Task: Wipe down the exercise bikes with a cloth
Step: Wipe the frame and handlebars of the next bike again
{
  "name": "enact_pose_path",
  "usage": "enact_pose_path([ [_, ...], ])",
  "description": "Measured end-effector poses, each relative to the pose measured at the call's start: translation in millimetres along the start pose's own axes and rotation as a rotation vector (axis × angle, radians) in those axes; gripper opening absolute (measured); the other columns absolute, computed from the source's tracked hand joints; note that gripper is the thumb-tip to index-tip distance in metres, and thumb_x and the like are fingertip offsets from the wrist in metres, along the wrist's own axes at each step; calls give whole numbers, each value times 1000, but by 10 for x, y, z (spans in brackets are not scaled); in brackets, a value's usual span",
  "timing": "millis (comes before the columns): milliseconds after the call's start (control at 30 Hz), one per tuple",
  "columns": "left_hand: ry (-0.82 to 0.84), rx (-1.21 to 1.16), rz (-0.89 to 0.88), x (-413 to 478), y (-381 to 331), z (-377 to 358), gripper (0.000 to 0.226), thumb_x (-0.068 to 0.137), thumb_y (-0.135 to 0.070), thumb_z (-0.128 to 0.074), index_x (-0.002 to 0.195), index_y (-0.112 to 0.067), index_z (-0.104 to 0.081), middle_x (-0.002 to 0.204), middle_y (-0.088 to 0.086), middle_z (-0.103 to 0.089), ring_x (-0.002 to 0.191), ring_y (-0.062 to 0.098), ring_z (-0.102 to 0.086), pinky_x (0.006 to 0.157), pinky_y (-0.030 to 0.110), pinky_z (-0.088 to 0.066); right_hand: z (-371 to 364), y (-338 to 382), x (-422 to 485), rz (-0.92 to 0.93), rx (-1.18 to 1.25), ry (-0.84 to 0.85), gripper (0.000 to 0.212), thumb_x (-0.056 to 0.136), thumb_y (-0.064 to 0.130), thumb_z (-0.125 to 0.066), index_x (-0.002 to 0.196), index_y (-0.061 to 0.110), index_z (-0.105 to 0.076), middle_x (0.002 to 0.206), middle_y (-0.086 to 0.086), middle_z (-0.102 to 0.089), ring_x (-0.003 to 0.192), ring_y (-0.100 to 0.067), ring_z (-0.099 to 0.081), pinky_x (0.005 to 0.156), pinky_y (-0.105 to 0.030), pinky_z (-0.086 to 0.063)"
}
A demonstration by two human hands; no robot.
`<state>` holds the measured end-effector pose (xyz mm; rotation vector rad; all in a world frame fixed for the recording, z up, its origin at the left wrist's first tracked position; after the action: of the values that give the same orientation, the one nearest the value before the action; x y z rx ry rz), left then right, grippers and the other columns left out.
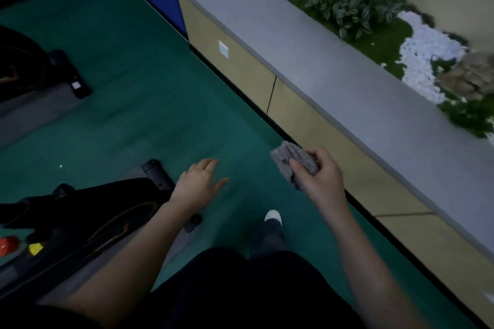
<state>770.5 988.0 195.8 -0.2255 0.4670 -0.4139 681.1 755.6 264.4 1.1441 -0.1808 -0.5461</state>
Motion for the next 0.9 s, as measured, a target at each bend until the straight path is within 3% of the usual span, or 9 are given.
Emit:
enact_pose_path([
  [167,-52,-4,86,372,-383,15,63,94,-54,-38,147,-21,-27,153,-1,-28,138,23,-29,107,41,-29,486,-82,720,14,8,19,18,84,20,-70,98,19,-60,90,10,-63,77,3,-59,55,-6,-42],
  [400,-52,-67,185,731,-535,92,62,95,-52,-39,146,-20,-27,151,0,-31,137,22,-31,108,39,-31,666,-167,1413,-79,87,71,15,85,20,-69,93,27,-59,95,7,-66,87,-12,-65,72,-29,-55],
  [567,-89,-108,263,1023,-348,283,60,95,-50,-42,145,-20,-30,149,1,-34,134,23,-34,106,39,-33,386,-51,1892,-98,61,173,15,84,20,-70,93,25,-60,96,5,-68,89,-14,-66,75,-32,-56],
  [733,-106,-127,304,1488,29,492,60,95,-51,-41,145,-19,-30,149,1,-34,134,22,-33,106,38,-33,-107,268,2428,-12,6,242,18,82,17,-72,96,18,-61,92,8,-65,84,-10,-62,69,-22,-48],
  [900,-118,-138,356,1991,470,784,60,95,-53,-37,145,-19,-30,148,1,-37,134,23,-34,105,38,-28,-659,679,2950,11,-31,301,19,83,16,-71,99,16,-61,97,1,-66,90,-17,-63,79,-32,-53],
])
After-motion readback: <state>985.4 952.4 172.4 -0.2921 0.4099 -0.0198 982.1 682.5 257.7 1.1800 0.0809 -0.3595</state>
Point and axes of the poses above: each hand's wrist, its own x-axis towards the middle knuckle, its own z-axis out of the back of the hand, y = z × x, the point moved 2 cm from there along x, towards the middle knuckle
